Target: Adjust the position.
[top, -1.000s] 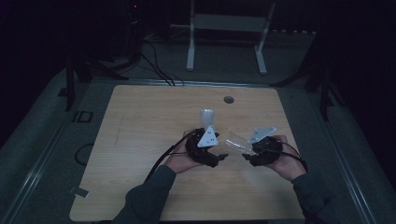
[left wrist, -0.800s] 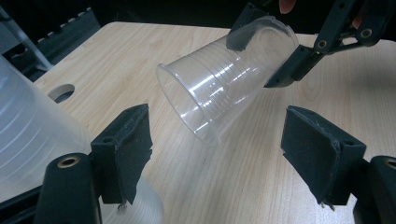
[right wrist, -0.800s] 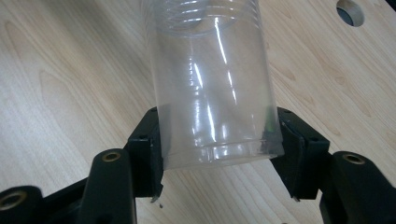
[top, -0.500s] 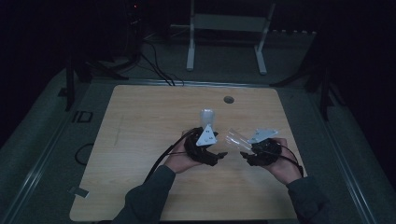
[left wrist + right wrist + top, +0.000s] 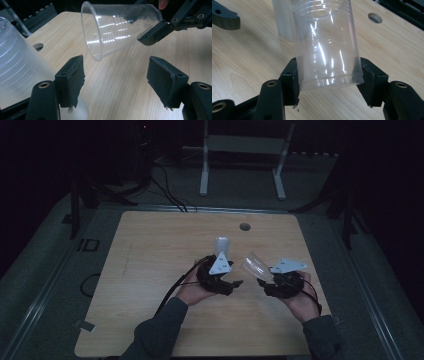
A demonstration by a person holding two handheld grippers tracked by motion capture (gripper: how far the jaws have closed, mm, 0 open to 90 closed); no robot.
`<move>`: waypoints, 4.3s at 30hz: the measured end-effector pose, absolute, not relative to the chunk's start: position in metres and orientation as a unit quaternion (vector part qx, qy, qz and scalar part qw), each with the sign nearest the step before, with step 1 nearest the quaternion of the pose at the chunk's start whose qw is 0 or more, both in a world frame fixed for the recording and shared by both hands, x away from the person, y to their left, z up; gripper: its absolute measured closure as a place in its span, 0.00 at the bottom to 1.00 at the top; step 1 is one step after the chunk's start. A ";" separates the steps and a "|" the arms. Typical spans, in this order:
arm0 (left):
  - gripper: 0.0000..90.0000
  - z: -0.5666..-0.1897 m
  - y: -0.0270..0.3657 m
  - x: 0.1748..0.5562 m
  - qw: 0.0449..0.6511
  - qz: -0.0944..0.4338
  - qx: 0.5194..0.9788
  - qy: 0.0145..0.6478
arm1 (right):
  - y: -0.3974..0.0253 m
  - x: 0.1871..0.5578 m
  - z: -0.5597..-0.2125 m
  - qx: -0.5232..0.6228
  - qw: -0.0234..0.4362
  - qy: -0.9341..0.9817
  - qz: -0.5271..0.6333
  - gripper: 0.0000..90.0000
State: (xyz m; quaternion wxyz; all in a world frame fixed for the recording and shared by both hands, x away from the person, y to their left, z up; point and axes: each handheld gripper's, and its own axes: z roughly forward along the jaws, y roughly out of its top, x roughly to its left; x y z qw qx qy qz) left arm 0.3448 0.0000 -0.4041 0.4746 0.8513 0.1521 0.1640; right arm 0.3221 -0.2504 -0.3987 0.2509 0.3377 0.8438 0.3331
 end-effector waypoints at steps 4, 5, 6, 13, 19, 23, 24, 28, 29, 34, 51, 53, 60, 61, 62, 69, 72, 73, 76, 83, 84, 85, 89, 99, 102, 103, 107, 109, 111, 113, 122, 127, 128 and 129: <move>0.35 -0.405 0.000 0.346 0.472 0.162 0.851 0.162 | -0.249 0.319 -0.402 0.338 0.258 0.838 0.343 0.47; 0.35 -0.405 0.000 0.346 0.472 0.161 0.851 0.165 | -0.248 0.319 -0.402 0.340 0.259 0.835 0.346 0.47; 0.36 -0.405 0.000 0.347 0.472 0.159 0.851 0.167 | -0.248 0.318 -0.403 0.342 0.260 0.833 0.348 0.46; 0.37 -0.404 0.002 0.349 0.480 0.148 0.846 0.178 | -0.249 0.315 -0.407 0.356 0.271 0.816 0.366 0.46; 0.37 -0.404 0.002 0.351 0.482 0.140 0.845 0.186 | -0.250 0.312 -0.408 0.368 0.280 0.799 0.384 0.46; 0.37 -0.404 0.002 0.352 0.483 0.132 0.844 0.192 | -0.249 0.312 -0.409 0.376 0.284 0.788 0.396 0.46; 0.37 -0.404 0.001 0.352 0.484 0.131 0.843 0.193 | -0.249 0.312 -0.409 0.377 0.287 0.786 0.398 0.46; 0.37 -0.403 0.002 0.353 0.486 0.128 0.841 0.200 | -0.247 0.311 -0.409 0.378 0.298 0.778 0.405 0.46; 0.37 -0.403 0.002 0.353 0.487 0.127 0.841 0.201 | -0.246 0.311 -0.409 0.378 0.300 0.776 0.406 0.47; 0.37 -0.401 0.003 0.353 0.492 0.126 0.836 0.208 | -0.246 0.308 -0.408 0.382 0.313 0.762 0.418 0.46; 0.37 -0.397 0.002 0.356 0.531 0.104 0.812 0.219 | -0.248 0.303 -0.401 0.378 0.339 0.732 0.455 0.46; 0.37 -0.396 0.002 0.356 0.533 0.105 0.810 0.220 | -0.248 0.302 -0.400 0.377 0.342 0.728 0.459 0.46; 0.37 -0.394 0.002 0.356 0.548 0.095 0.800 0.225 | -0.249 0.300 -0.398 0.373 0.352 0.716 0.474 0.46; 0.37 -0.393 0.002 0.357 0.551 0.092 0.798 0.226 | -0.249 0.299 -0.398 0.373 0.353 0.714 0.476 0.47; 0.36 -0.393 0.002 0.357 0.551 0.092 0.798 0.226 | -0.249 0.299 -0.398 0.373 0.353 0.714 0.476 0.47; 0.33 -0.388 0.002 0.359 0.574 0.066 0.782 0.232 | -0.249 0.298 -0.397 0.369 0.357 0.710 0.482 0.47; 0.32 -0.386 0.001 0.359 0.579 0.061 0.778 0.234 | -0.249 0.297 -0.397 0.368 0.359 0.709 0.484 0.47; 0.32 -0.385 0.000 0.360 0.579 0.060 0.779 0.233 | -0.249 0.297 -0.397 0.367 0.360 0.708 0.484 0.47; 0.31 -0.383 -0.003 0.360 0.581 0.052 0.778 0.232 | -0.248 0.297 -0.397 0.366 0.361 0.706 0.487 0.47; 0.30 -0.381 -0.005 0.365 0.592 0.033 0.768 0.242 | -0.247 0.295 -0.396 0.363 0.366 0.701 0.493 0.47; 0.30 -0.381 -0.006 0.367 0.592 0.031 0.767 0.244 | -0.247 0.295 -0.396 0.362 0.370 0.699 0.493 0.47; 0.30 -0.381 -0.006 0.367 0.592 0.031 0.767 0.244 | -0.247 0.295 -0.396 0.362 0.370 0.699 0.493 0.47; 0.29 -0.379 -0.009 0.369 0.600 0.021 0.759 0.251 | -0.246 0.294 -0.396 0.366 0.374 0.690 0.500 0.46; 0.28 -0.376 -0.014 0.371 0.615 0.008 0.743 0.264 | -0.244 0.292 -0.398 0.361 0.380 0.687 0.504 0.46; 0.28 -0.376 -0.014 0.372 0.620 -0.001 0.737 0.269 | -0.244 0.291 -0.400 0.362 0.380 0.686 0.504 0.46; 0.27 -0.376 -0.014 0.372 0.620 -0.001 0.737 0.269 | -0.244 0.291 -0.400 0.362 0.380 0.686 0.504 0.46; 0.26 -0.377 -0.015 0.374 0.625 -0.013 0.729 0.278 | -0.243 0.290 -0.401 0.361 0.381 0.684 0.507 0.46; 0.26 -0.377 -0.016 0.375 0.626 -0.015 0.728 0.278 | -0.242 0.290 -0.402 0.362 0.381 0.684 0.507 0.46; 0.26 -0.378 -0.018 0.375 0.629 -0.020 0.724 0.281 | -0.242 0.290 -0.402 0.362 0.381 0.682 0.508 0.46; 0.25 -0.378 -0.020 0.375 0.630 -0.021 0.723 0.281 | -0.242 0.290 -0.402 0.364 0.381 0.681 0.509 0.46; 0.25 -0.378 -0.026 0.375 0.638 -0.036 0.716 0.283 | -0.240 0.290 -0.404 0.360 0.380 0.683 0.509 0.46; 0.24 -0.380 -0.028 0.376 0.643 -0.043 0.709 0.288 | -0.240 0.290 -0.405 0.362 0.379 0.683 0.510 0.46; 0.24 -0.380 -0.028 0.376 0.645 -0.046 0.705 0.290 | -0.240 0.290 -0.405 0.361 0.380 0.683 0.509 0.46; 0.24 -0.380 -0.028 0.376 0.647 -0.047 0.703 0.292 | -0.240 0.290 -0.406 0.362 0.380 0.681 0.510 0.46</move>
